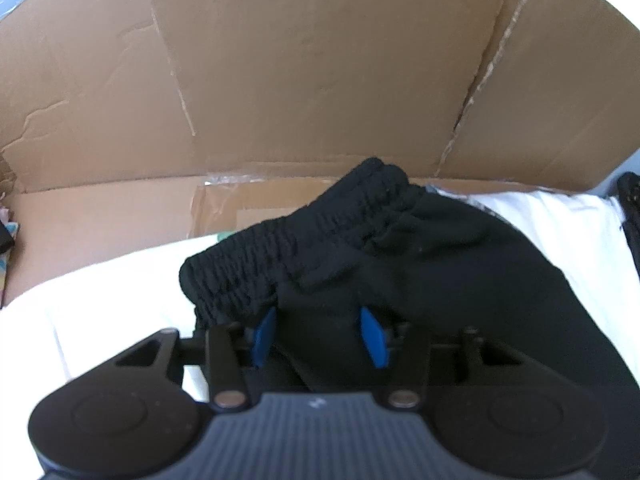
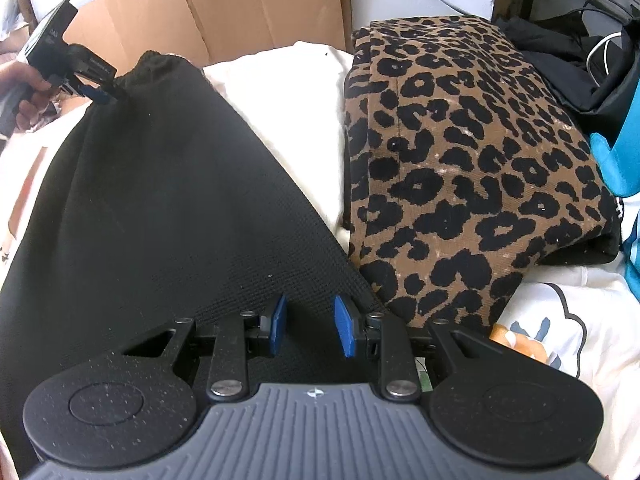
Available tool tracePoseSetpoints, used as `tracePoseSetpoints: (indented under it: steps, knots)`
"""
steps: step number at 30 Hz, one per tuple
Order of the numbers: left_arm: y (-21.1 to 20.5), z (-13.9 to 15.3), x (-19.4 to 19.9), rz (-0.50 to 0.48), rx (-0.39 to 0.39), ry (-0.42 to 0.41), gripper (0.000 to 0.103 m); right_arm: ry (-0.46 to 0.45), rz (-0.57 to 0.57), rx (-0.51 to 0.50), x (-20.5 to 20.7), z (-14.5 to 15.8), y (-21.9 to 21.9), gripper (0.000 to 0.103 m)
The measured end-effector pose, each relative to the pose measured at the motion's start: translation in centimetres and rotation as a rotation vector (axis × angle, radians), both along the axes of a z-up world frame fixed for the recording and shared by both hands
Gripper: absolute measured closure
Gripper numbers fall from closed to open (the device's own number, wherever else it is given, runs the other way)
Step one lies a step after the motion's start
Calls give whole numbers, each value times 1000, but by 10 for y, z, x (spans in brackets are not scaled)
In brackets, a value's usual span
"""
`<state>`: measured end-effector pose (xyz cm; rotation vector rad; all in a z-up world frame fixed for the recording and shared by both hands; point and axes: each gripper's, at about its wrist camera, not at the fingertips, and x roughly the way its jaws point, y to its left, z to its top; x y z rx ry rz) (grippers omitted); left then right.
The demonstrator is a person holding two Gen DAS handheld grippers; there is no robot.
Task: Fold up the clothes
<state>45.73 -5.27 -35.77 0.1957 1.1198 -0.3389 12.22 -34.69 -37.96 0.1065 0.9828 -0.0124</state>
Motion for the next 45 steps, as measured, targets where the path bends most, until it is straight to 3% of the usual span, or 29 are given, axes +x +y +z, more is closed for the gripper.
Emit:
tracePoseSetpoints:
  steps: [11, 23, 29, 38, 45]
  knots:
    - [51, 50, -21, 27, -15, -28, 56, -34, -47, 26, 1, 14, -4, 70]
    - [74, -6, -28, 76, -45, 53, 53, 32, -40, -5, 1, 2, -2, 72]
    - [88, 11, -46, 56, -33, 36, 57, 30, -53, -3, -2, 6, -2, 72]
    - [90, 42, -94, 17, -147, 28, 58, -15, -43, 30, -2, 19, 7, 72]
    - [78, 40, -122, -12, -191, 61, 59, -45, -25, 56, -2, 27, 17, 72]
